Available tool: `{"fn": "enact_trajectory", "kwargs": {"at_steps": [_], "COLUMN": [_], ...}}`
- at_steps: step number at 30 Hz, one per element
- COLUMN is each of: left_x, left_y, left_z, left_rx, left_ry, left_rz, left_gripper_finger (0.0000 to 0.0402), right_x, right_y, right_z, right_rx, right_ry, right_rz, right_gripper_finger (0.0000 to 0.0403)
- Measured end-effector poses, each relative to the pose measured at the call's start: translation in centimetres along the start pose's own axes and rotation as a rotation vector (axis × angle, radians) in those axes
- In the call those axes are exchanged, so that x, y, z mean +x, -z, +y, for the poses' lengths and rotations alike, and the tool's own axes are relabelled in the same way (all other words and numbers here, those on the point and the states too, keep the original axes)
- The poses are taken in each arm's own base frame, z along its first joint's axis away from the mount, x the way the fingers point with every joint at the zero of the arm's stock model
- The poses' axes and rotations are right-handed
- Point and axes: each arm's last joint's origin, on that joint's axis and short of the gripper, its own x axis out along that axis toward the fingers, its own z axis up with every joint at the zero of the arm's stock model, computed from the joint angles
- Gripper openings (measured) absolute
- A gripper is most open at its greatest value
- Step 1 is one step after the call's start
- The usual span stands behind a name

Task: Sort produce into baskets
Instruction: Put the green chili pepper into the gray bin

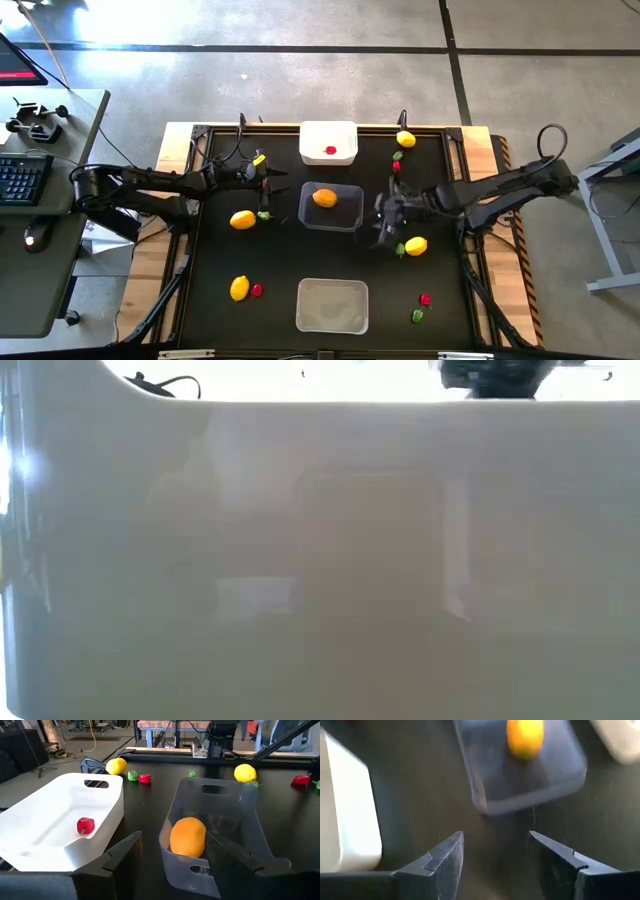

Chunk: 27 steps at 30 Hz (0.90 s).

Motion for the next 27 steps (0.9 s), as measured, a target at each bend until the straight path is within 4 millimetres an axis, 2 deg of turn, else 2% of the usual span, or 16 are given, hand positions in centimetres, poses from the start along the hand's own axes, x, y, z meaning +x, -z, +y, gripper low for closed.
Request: {"fn": "enact_trajectory", "kwargs": {"at_steps": [3, 6, 11, 16, 20, 23, 27], "left_x": [0.0, 0.0, 0.0, 0.0, 0.2, 0.2, 0.3], "left_y": [0.0, 0.0, -0.2, -0.3, -0.8, -1.1, -1.2], "left_z": [0.0, 0.0, 0.0, 0.1, 0.1, 0.2, 0.2], "left_rx": [0.011, 0.016, 0.064, 0.068, 0.097, 0.109, 0.109], "left_ry": [-0.001, -0.002, -0.005, -0.007, -0.01, -0.011, -0.012], "left_rz": [0.0, 0.0, -0.015, -0.026, -0.04, -0.048, -0.051], "left_gripper_finger": [0.02, 0.02, 0.02, 0.02, 0.02, 0.02, 0.02], "right_x": [-0.4, 0.0, 0.6, 0.7, 1.2, 2.0, 3.9], "right_y": [1.3, 2.5, 3.6, 3.6, 2.9, 2.4, 2.6], "right_z": [0.7, 0.9, 0.4, -1.7, -4.1, -5.8, -8.4], "right_rx": [0.037, 0.074, 0.057, -0.05, -0.176, -0.266, -0.336], "right_ry": [-0.01, -0.028, 0.05, 0.194, 0.241, 0.249, 0.254], "right_rz": [0.099, 0.174, 0.215, 0.256, 0.331, 0.369, 0.465], "right_gripper_finger": [0.0211, 0.0219, 0.025, 0.0282, 0.0286, 0.0287, 0.0287]}}
